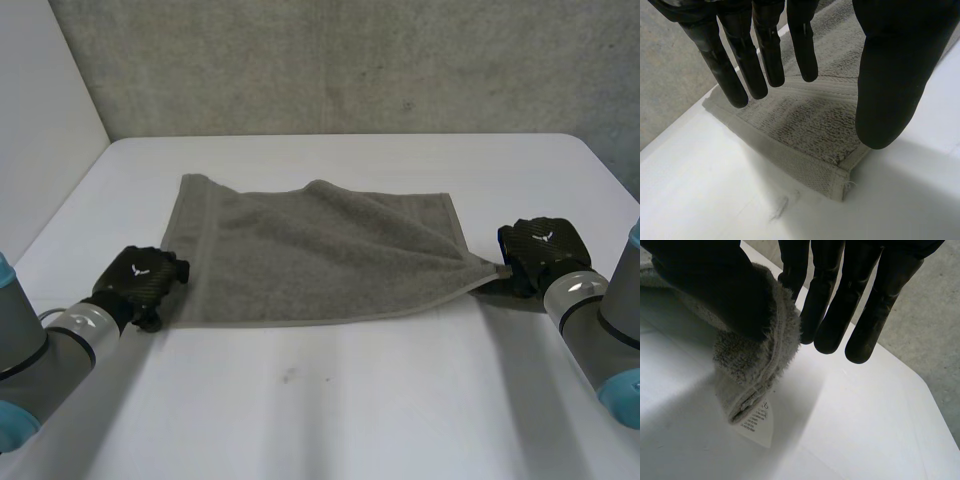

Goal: Fold the towel.

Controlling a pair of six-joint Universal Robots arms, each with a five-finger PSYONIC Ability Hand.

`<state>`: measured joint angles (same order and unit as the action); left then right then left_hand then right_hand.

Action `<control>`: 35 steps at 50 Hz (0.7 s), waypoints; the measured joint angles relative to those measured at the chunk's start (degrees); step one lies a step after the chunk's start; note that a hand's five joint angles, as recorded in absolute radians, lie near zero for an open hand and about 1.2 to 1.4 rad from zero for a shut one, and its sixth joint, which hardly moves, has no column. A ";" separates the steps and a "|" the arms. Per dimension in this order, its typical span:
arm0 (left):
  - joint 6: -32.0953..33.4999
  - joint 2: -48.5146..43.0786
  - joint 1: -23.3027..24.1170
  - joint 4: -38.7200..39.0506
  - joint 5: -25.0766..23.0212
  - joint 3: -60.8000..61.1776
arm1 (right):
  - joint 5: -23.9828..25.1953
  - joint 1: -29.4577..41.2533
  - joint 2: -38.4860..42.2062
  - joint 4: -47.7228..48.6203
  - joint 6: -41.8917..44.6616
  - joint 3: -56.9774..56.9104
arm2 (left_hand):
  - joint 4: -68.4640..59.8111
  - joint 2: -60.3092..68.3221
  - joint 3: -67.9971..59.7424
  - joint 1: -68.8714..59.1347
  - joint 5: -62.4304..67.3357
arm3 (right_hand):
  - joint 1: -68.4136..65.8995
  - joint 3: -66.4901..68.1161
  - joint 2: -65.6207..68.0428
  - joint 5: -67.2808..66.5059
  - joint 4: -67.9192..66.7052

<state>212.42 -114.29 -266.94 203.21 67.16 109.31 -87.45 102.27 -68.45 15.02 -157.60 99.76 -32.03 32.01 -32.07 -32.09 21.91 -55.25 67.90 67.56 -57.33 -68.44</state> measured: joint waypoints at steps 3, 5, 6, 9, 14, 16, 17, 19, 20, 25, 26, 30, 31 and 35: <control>0.02 -0.23 0.01 -0.06 0.16 -0.10 | 0.02 0.00 0.15 0.01 0.01 0.00 | 0.56 -0.58 0.60 0.59 -0.54 | 0.00 0.00 0.00 0.00 0.00; 0.03 -0.27 0.01 -0.06 0.26 -0.12 | 0.02 0.00 0.19 0.01 0.01 0.00 | 0.71 -0.76 0.75 0.80 -0.68 | 0.00 0.00 0.00 0.00 0.00; 0.10 -0.39 0.02 -0.05 0.42 -0.16 | 0.02 0.01 0.23 0.01 0.02 0.00 | 1.06 -0.99 0.98 1.03 -1.02 | 0.00 0.00 0.00 0.00 0.00; 0.55 -0.84 0.06 0.01 0.66 -0.36 | 0.02 0.02 0.37 0.02 0.02 0.00 | 1.64 -1.63 1.61 1.63 -1.64 | 0.00 0.00 0.00 0.00 0.00; 2.23 -2.39 0.10 0.08 0.87 -1.42 | 0.01 0.03 0.59 0.02 0.02 0.00 | 1.70 -1.67 1.67 1.64 -1.67 | 0.00 0.00 0.00 0.00 0.00; 2.92 -3.10 0.14 0.13 0.88 -1.99 | 0.00 0.03 0.64 0.02 0.04 0.00 | 1.70 -1.67 1.67 1.64 -1.67 | 0.00 0.00 0.00 0.00 0.00; 3.37 -3.60 0.15 0.18 0.88 -2.45 | 0.00 0.04 0.68 0.01 0.05 0.00 | 1.70 -1.67 1.67 1.63 -1.65 | 0.00 0.00 0.00 0.00 0.00; 3.84 -4.23 0.19 0.23 0.89 -3.08 | 0.00 0.03 0.72 0.01 0.06 0.00 | 1.69 -1.67 1.67 1.63 -1.63 | 0.00 0.00 0.00 0.00 0.00; 4.20 -4.83 0.22 0.27 0.90 -3.70 | 0.00 0.03 0.73 0.01 0.08 0.01 | 1.63 -1.61 1.66 1.62 -1.56 | 0.00 0.00 0.00 0.00 0.00; 4.65 -6.24 0.35 0.38 1.23 -5.60 | 0.00 0.03 0.75 0.01 0.11 0.06 | 1.03 -1.01 1.10 1.13 -1.49 | 0.00 0.00 0.00 0.00 0.00; 4.66 -6.44 0.38 0.40 1.32 -5.92 | 0.00 0.04 0.76 0.01 0.13 0.07 | 0.87 -0.90 0.99 0.98 -1.48 | 0.00 0.00 0.00 0.00 0.00; 4.63 -7.66 0.55 0.49 1.84 -7.83 | 0.00 0.03 0.79 0.01 0.16 0.10 | -0.49 0.45 -0.38 -0.53 -1.47 | 0.00 0.00 0.00 0.00 0.00; 4.62 -7.95 0.57 0.50 1.93 -8.28 | 0.00 0.03 0.81 0.01 0.16 0.12 | -1.20 1.27 -1.11 -1.28 -1.46 | 0.00 0.00 0.00 0.00 0.00; 4.56 -9.02 0.63 0.59 2.24 -10.08 | 0.00 0.04 0.88 0.01 0.22 0.18 | -6.73 7.00 -6.94 -7.24 1.02 | 0.00 0.00 0.00 0.00 0.00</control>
<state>216.98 -123.31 -266.32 203.79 69.40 99.23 -87.45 102.31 -67.57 15.03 -157.38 99.94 -38.76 39.02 -39.00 -39.33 22.93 -55.25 67.90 67.56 -57.33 -68.44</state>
